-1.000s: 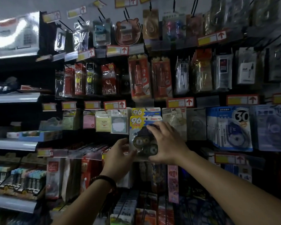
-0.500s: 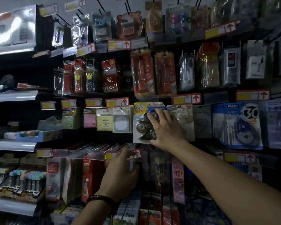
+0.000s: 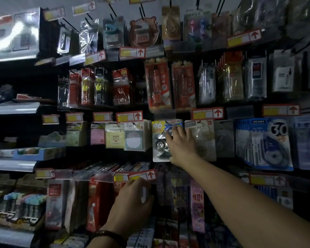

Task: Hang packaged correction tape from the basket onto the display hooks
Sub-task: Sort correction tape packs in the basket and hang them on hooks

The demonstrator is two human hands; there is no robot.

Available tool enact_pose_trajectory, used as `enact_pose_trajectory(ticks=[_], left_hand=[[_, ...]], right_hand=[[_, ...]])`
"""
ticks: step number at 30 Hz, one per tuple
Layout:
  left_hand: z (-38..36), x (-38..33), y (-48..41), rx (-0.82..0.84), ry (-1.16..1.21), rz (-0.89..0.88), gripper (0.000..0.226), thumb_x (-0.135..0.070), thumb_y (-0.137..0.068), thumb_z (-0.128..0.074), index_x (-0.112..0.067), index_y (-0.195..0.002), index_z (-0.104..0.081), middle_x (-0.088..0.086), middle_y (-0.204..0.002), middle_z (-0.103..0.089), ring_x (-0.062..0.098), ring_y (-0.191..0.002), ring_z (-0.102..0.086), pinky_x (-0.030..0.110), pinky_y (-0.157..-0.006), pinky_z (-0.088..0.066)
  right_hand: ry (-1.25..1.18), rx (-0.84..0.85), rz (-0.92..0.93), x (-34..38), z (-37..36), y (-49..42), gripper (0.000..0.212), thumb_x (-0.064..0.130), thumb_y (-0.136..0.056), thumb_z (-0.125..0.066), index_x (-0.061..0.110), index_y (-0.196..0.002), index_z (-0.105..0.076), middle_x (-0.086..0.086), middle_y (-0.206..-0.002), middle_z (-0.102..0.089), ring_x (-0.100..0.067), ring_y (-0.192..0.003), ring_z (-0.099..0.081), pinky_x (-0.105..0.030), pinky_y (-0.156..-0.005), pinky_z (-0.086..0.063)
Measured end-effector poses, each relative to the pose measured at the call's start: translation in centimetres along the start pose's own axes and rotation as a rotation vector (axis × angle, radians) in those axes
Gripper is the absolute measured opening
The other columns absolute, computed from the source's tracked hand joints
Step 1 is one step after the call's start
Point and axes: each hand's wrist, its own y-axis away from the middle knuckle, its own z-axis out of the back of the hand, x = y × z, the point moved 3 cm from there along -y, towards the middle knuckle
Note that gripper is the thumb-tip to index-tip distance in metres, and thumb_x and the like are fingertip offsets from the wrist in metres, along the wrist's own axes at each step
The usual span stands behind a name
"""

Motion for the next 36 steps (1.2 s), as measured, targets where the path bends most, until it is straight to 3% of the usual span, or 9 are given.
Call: enact_pose_trajectory(ticks=[10, 13, 16, 21, 25, 29, 31, 34, 36], left_hand=[[-0.3, 0.0, 1.2, 0.084, -0.045, 0.008, 0.023, -0.044, -0.095, -0.069, -0.043, -0.115, -0.059, -0.02, -0.126, -0.053, 0.005, -0.114, -0.057, 0.034, -0.1, -0.056], [-0.8, -0.7, 2.4, 0.142, -0.059, 0.026, 0.025, -0.043, -0.097, -0.069, -0.04, -0.12, -0.059, -0.017, -0.125, -0.053, 0.006, -0.113, -0.057, 0.031, -0.101, -0.056], [-1.2, -1.3, 4.2, 0.175, -0.038, 0.026, 0.017, -0.039, -0.097, -0.069, -0.04, -0.112, -0.062, -0.017, -0.119, -0.058, 0.006, -0.109, -0.062, 0.031, -0.096, -0.058], [-3.5, -0.9, 9.2, 0.28, -0.088, 0.043, 0.021, -0.048, -0.089, -0.063, -0.032, -0.103, -0.066, -0.016, -0.106, -0.065, 0.009, -0.099, -0.065, 0.035, -0.088, -0.058], [-6.8, 1.4, 15.1, 0.397, -0.063, 0.084, 0.028, -0.055, -0.087, -0.065, -0.042, -0.111, -0.066, -0.025, -0.108, -0.06, 0.006, -0.108, -0.065, 0.025, -0.092, -0.055], [-11.5, 5.1, 21.8, 0.462, -0.095, 0.192, 0.008, -0.061, -0.083, -0.065, -0.056, -0.089, -0.061, -0.029, -0.101, -0.067, -0.006, -0.086, -0.064, 0.025, -0.088, -0.058], [-14.7, 6.6, 25.3, 0.536, -0.134, 0.205, 0.009, -0.063, -0.086, -0.06, -0.059, -0.095, -0.061, -0.03, -0.1, -0.07, -0.007, -0.081, -0.065, 0.027, -0.083, -0.059], [-18.9, 8.0, 30.1, 0.629, -0.112, 0.215, 0.012, -0.045, -0.096, -0.064, -0.041, -0.105, -0.071, -0.025, -0.098, -0.072, -0.005, -0.079, -0.065, 0.014, -0.071, -0.053], [-21.7, 10.1, 32.9, 0.676, -0.077, 0.265, 0.012, -0.037, -0.099, -0.063, -0.033, -0.105, -0.072, -0.018, -0.101, -0.074, 0.001, -0.088, -0.068, 0.024, -0.078, -0.058]], right_hand=[[0.015, 0.05, -0.004, 0.8, -0.7, 0.9, 0.095, 0.036, -0.084, -0.073, 0.003, -0.159, -0.023, -0.026, -0.166, -0.013, -0.046, -0.151, -0.011, -0.062, -0.118, -0.014], [-0.111, -0.025, 0.081, 1.2, 0.6, 3.5, 0.068, 0.03, -0.088, -0.063, 0.006, -0.147, -0.042, -0.024, -0.16, -0.027, -0.043, -0.15, -0.018, -0.059, -0.116, -0.016], [-0.221, -0.094, 0.165, 1.9, 1.6, 7.4, 0.047, 0.03, -0.085, -0.06, 0.01, -0.128, -0.059, -0.017, -0.137, -0.052, -0.039, -0.136, -0.037, -0.052, -0.106, -0.028], [-0.37, -0.106, 0.211, 2.6, 1.2, 16.0, 0.035, 0.041, -0.085, -0.058, 0.016, -0.11, -0.063, -0.008, -0.111, -0.063, -0.033, -0.112, -0.052, -0.048, -0.091, -0.039], [-0.509, 0.056, 0.205, 3.6, -2.5, 24.2, 0.037, 0.046, -0.092, -0.049, 0.018, -0.113, -0.063, -0.004, -0.108, -0.062, -0.027, -0.11, -0.05, -0.044, -0.095, -0.048], [-0.652, 0.243, 0.148, 5.2, -7.8, 32.7, 0.026, 0.039, -0.097, -0.049, 0.02, -0.11, -0.062, 0.001, -0.106, -0.062, -0.021, -0.106, -0.051, -0.035, -0.084, -0.047], [-0.702, 0.375, 0.128, 6.5, -10.8, 37.3, 0.025, 0.038, -0.097, -0.051, 0.022, -0.112, -0.062, 0.004, -0.109, -0.063, -0.018, -0.106, -0.053, -0.035, -0.08, -0.045], [-0.794, 0.608, 0.041, 9.6, -16.1, 43.8, 0.023, 0.036, -0.09, -0.05, 0.027, -0.108, -0.06, 0.003, -0.109, -0.065, -0.019, -0.104, -0.058, -0.037, -0.077, -0.051], [-0.837, 0.743, -0.016, 12.0, -19.4, 48.0, 0.025, 0.038, -0.084, -0.054, 0.033, -0.108, -0.058, 0.004, -0.111, -0.063, -0.022, -0.104, -0.062, -0.041, -0.079, -0.056]])
